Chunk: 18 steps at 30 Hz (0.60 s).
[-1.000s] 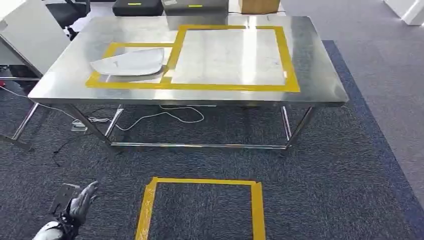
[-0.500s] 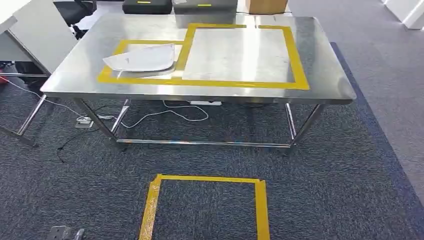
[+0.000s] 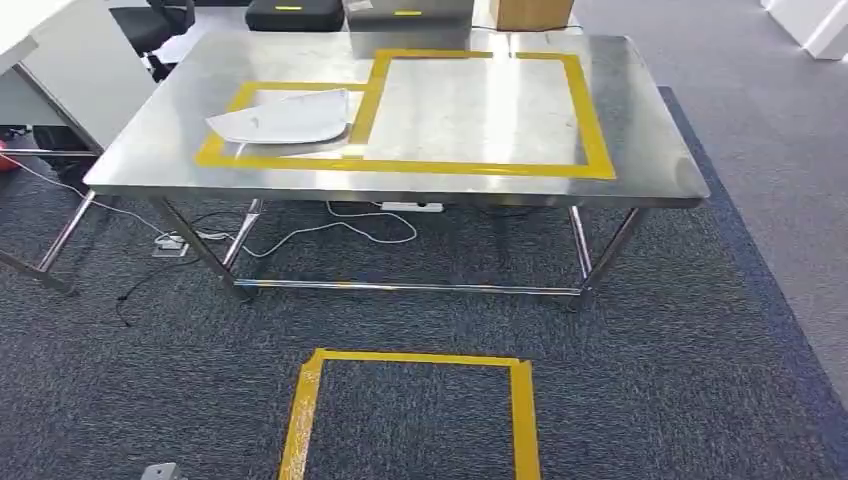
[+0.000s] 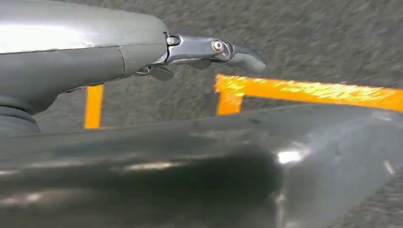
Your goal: Take the parts from the cabinet and place them on the table.
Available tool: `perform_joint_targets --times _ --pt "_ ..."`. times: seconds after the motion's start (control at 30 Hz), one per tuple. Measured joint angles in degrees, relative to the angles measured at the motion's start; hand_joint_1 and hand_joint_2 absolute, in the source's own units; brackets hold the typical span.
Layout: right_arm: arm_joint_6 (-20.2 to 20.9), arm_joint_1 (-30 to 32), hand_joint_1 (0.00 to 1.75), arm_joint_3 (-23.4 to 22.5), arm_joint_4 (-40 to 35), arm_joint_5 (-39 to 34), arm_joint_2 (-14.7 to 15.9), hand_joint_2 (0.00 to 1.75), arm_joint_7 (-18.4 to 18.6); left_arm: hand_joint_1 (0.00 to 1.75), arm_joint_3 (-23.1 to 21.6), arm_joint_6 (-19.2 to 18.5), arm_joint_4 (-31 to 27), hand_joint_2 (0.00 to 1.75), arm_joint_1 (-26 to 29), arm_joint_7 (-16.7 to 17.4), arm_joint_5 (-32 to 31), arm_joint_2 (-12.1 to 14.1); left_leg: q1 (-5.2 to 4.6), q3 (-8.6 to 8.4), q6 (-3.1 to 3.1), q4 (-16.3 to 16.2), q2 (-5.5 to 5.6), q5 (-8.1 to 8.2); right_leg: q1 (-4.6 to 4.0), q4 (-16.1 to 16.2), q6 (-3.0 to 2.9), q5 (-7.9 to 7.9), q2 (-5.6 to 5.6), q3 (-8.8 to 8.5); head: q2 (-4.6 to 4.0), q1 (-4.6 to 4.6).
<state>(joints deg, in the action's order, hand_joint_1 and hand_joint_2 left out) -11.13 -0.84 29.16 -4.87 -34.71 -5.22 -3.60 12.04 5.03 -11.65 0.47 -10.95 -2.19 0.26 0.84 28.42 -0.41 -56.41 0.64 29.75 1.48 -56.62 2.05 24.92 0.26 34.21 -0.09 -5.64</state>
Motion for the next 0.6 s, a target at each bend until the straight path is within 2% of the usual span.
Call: perform_joint_targets --times 0.13,0.2,0.23,0.3,0.33,0.37,0.4,0.43,0.47,0.53,0.57,0.6 --pt "-0.3 0.0 0.0 0.0 0.0 -1.3 0.0 0.0 1.3 0.0 -0.6 0.5 0.2 0.0 -0.2 1.7 -1.3 -1.2 -0.2 0.61 0.57 -0.4 0.06 -0.23 0.21 0.0 0.65 -0.46 -0.07 0.28 0.0 0.02" --pt "-0.3 0.0 0.0 0.0 0.0 -1.7 0.0 0.0 1.6 0.0 -1.2 0.5 0.2 0.0 -0.2 2.0 -1.7 -1.7 -0.36 0.65 1.26 0.2 0.08 -0.88 0.23 0.7 1.26 -1.01 -0.09 0.08 0.0 0.04" --pt "-0.3 0.1 0.0 0.0 0.0 -1.7 0.0 0.0 1.7 0.0 -1.2 0.5 0.2 0.0 -0.2 2.0 -2.0 -2.1 0.43 0.37 1.67 1.2 -0.09 -2.14 0.4 0.4 1.35 -0.6 -0.08 0.33 0.0 -0.04" --pt "-0.4 0.1 0.0 0.0 0.1 -1.8 0.0 0.0 1.8 0.0 -1.3 0.4 0.2 0.0 -0.5 2.1 -2.0 -2.6 0.3 1.08 2.32 1.5 -0.29 -3.0 0.15 -3.7 1.39 4.8 -0.09 2.16 0.0 -0.22" --pt "-0.4 0.1 0.0 0.0 0.1 -1.9 0.0 0.0 1.9 0.0 -1.3 0.3 0.2 0.0 -0.5 2.3 -2.1 -2.8 0.25 1.83 2.27 1.4 -0.32 -3.32 0.17 -9.3 1.45 8.49 -0.09 3.79 0.0 -0.24" --pt "-0.4 0.1 0.0 0.0 0.1 -1.9 0.0 0.0 1.9 0.0 -1.4 0.0 0.2 0.0 -0.5 2.4 -2.3 -3.0 0.19 2.47 2.22 1.3 -0.41 -3.59 0.19 -13.8 1.61 10.86 -0.09 5.0 0.0 -0.15" --pt "-0.5 0.1 0.0 0.0 0.1 -2.1 0.0 0.0 2.0 0.0 -1.6 -0.1 0.3 0.0 -0.5 2.4 -2.6 -3.1 0.17 3.17 2.09 1.1 -0.48 -3.95 0.18 -17.0 1.74 12.29 -0.11 5.46 0.0 -0.18" --pt "-0.6 0.1 0.0 0.0 0.1 -2.4 0.0 0.0 2.2 0.0 -1.8 -0.2 0.3 0.0 -0.5 2.4 -2.8 -3.2 0.19 3.73 1.96 0.8 -0.49 -4.23 0.21 -17.2 1.85 12.09 -0.13 4.65 0.0 -0.18" --pt "-0.6 0.1 0.0 0.0 0.1 -2.6 0.1 0.0 2.4 0.0 -2.0 -0.2 0.3 0.0 -0.5 2.4 -3.1 -3.5 0.31 4.34 1.75 0.5 -0.48 -4.45 0.27 -15.2 1.87 10.87 -0.13 2.64 0.0 -0.18" --pt "-0.7 0.0 0.0 0.0 0.1 -2.7 0.2 0.0 2.5 0.0 -2.5 -0.2 0.3 0.0 -0.5 2.4 -3.1 -4.0 0.74 5.74 1.18 -0.5 -0.4 -4.8 0.49 -4.9 2.16 6.92 -0.16 -4.76 0.0 -0.2" --pt "-0.7 -0.2 0.0 0.0 0.0 -2.7 0.2 0.0 2.5 0.0 -2.6 -0.2 0.3 0.0 -0.6 2.4 -3.1 -4.0 0.72 6.3 0.71 -1.2 -0.34 -4.98 0.71 0.4 2.49 7.55 0.01 -7.92 0.0 -0.22" --pt "-0.7 -0.3 0.0 0.0 -0.1 -2.8 0.2 0.0 2.6 0.0 -2.6 -0.2 0.3 0.0 -0.5 2.5 -3.1 -4.0 0.67 6.84 0.19 -1.4 -0.2 -5.26 0.1 0.5 1.71 7.56 0.69 -8.62 0.0 -0.37"
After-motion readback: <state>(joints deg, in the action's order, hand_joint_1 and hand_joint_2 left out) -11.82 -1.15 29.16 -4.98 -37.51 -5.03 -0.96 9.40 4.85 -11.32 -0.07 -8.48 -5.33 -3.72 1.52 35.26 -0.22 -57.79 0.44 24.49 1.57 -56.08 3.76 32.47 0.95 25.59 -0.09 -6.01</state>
